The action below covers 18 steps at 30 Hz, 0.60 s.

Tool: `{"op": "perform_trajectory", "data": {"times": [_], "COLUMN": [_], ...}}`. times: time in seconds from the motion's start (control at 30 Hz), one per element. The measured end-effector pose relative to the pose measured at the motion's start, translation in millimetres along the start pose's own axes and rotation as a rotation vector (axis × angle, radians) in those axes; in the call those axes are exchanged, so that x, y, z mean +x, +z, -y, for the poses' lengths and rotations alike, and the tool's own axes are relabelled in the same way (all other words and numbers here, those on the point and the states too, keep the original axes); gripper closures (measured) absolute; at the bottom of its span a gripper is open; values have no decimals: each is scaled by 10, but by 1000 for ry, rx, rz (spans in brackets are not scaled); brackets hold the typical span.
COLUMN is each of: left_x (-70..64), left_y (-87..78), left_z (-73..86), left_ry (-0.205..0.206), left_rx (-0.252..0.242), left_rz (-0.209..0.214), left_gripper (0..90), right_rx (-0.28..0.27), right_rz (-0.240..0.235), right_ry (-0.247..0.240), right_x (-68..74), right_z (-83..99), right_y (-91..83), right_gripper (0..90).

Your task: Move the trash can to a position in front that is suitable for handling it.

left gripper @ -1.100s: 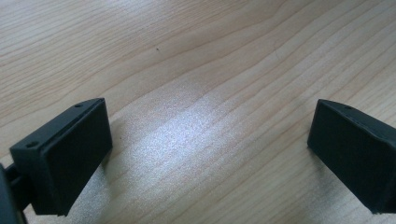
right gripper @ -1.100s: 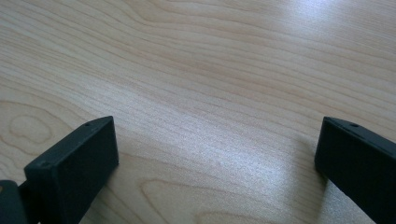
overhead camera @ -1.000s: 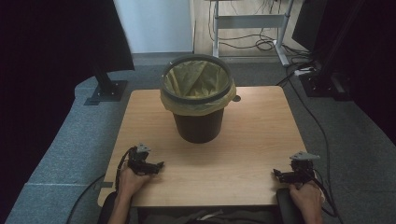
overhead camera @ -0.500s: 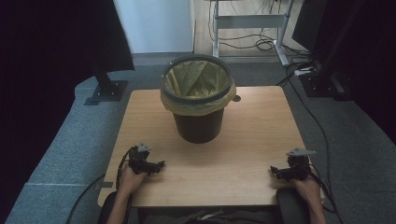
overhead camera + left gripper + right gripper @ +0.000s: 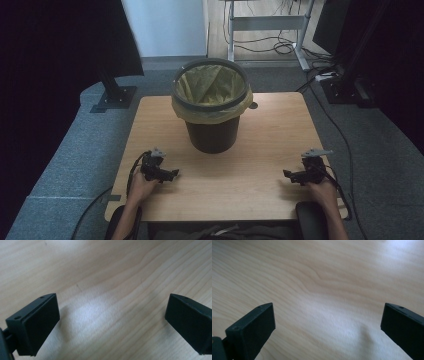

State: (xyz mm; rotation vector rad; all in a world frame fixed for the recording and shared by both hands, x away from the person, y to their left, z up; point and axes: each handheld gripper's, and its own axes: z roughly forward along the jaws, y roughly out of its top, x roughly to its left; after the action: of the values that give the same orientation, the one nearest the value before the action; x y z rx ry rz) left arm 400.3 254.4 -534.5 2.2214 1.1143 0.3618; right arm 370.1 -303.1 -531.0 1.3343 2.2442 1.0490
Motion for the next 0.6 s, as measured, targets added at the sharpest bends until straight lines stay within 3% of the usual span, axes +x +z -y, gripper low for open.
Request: {"op": "perform_trajectory", "data": {"times": [0.23,0.6], "left_x": [65,138], "left_y": [-24,-75], "left_z": [-134,-383], "left_ry": [-3,7], "left_rx": [-26,-66], "left_rz": [20,39], "left_gripper": [0,0], "right_rx": [-3,-9], "right_rz": [-14,-34], "right_ry": [15,-17], "right_x": [27,99], "right_z": [-178,-403], "right_y": [33,108], "right_gripper": [0,0]}}
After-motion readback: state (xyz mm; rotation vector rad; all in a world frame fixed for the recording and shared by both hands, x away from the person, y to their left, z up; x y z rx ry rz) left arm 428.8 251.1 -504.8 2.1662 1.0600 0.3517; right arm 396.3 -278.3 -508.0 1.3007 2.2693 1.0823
